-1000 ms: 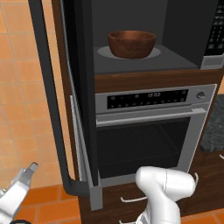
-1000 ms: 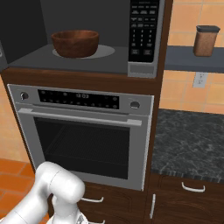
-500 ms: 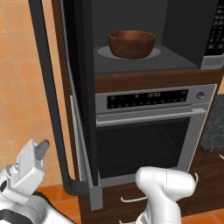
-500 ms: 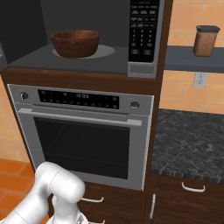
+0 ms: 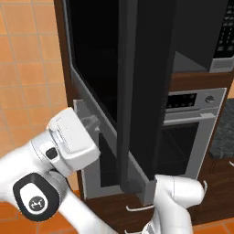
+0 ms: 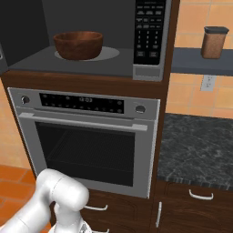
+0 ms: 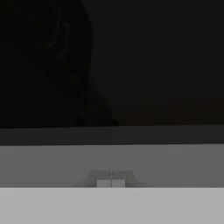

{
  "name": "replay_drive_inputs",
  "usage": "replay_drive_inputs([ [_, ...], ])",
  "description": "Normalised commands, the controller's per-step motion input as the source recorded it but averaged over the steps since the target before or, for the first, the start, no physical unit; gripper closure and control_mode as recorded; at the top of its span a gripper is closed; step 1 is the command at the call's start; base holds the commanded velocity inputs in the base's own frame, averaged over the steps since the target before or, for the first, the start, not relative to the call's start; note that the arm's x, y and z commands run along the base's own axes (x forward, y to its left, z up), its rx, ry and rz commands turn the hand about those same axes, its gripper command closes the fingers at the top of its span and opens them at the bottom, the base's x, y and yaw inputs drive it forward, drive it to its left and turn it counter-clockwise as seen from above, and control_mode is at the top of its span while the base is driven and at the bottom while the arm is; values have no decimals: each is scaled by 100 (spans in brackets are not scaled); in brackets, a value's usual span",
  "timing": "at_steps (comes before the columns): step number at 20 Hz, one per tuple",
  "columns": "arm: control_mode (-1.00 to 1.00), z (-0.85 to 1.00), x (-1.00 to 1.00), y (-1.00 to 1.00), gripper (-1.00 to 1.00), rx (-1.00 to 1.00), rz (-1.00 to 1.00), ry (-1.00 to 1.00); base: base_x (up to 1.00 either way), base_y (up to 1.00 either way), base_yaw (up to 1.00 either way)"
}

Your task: Open the microwave, place the bowl with waffle inside the microwave, then close the microwave door and turn it on.

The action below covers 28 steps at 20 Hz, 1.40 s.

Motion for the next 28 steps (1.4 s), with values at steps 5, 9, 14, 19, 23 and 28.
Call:
replay_drive_inputs([
  [5,-100,60,0,-100,100,23,0,-5,0,0,0],
  [9,-100,8,11,-100,100,4,13,14,0,0,0],
  [14,-100,0,35,-100,100,0,27,27,0,0,0],
  [19,-100,0,48,-94,100,-3,34,40,0,0,0],
  [23,-100,0,67,-52,100,0,55,21,0,0,0],
  [28,-100,2,49,-30,100,2,68,13,0,0,0],
])
